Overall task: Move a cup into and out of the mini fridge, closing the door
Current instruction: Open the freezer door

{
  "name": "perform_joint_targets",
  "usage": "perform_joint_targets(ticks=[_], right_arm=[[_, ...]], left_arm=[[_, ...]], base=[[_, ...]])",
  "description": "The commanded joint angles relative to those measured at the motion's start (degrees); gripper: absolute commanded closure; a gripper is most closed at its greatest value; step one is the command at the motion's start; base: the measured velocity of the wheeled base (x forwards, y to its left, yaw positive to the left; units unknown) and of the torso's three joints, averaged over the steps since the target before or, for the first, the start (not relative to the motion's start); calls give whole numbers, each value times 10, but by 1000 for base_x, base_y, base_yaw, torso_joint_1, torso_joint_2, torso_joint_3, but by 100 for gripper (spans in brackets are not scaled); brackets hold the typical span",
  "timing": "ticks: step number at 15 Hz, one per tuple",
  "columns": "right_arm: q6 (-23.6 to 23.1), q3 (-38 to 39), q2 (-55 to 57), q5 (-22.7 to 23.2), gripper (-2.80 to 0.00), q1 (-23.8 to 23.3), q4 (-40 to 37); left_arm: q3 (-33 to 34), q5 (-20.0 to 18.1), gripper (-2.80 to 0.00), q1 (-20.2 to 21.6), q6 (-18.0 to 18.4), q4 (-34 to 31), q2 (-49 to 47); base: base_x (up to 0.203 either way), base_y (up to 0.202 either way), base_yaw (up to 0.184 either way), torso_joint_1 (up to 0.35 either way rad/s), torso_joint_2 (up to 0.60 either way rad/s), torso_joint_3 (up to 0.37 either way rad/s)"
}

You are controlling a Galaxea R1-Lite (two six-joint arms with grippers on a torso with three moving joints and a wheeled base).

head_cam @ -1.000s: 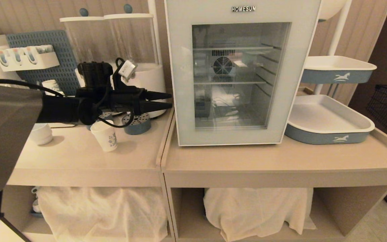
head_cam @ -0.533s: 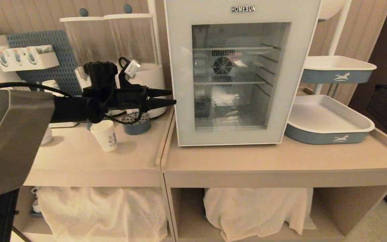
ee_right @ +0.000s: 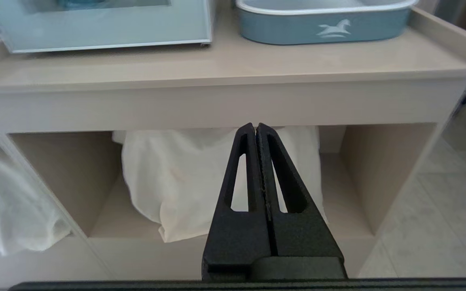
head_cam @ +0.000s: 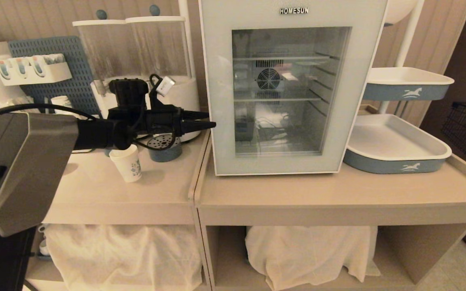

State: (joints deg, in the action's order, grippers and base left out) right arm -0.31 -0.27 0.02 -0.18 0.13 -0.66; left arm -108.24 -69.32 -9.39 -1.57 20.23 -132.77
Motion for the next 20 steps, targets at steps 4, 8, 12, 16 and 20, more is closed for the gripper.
perform_joint_targets(ticks=[4, 8, 12, 16, 20], right_arm=[[0, 0, -1, 0, 0, 0, 0], [0, 0, -1, 0, 0, 0, 0], [0, -1, -1, 0, 0, 0, -1], [0, -1, -1, 0, 0, 0, -1], [0, 0, -1, 0, 0, 0, -1]], left_arm=[[6, -21, -280, -1, -3, 1, 5], [43, -39, -280, -1, 1, 6, 35], [80, -40, -280, -1, 14, 9, 60], [81, -39, -280, -1, 17, 8, 66], [80, -45, -280, -9, 15, 3, 61]], base=[[0, 0, 0, 0, 0, 0], [0, 0, 0, 0, 0, 0], [0, 0, 0, 0, 0, 0], [0, 0, 0, 0, 0, 0], [0, 0, 0, 0, 0, 0]])
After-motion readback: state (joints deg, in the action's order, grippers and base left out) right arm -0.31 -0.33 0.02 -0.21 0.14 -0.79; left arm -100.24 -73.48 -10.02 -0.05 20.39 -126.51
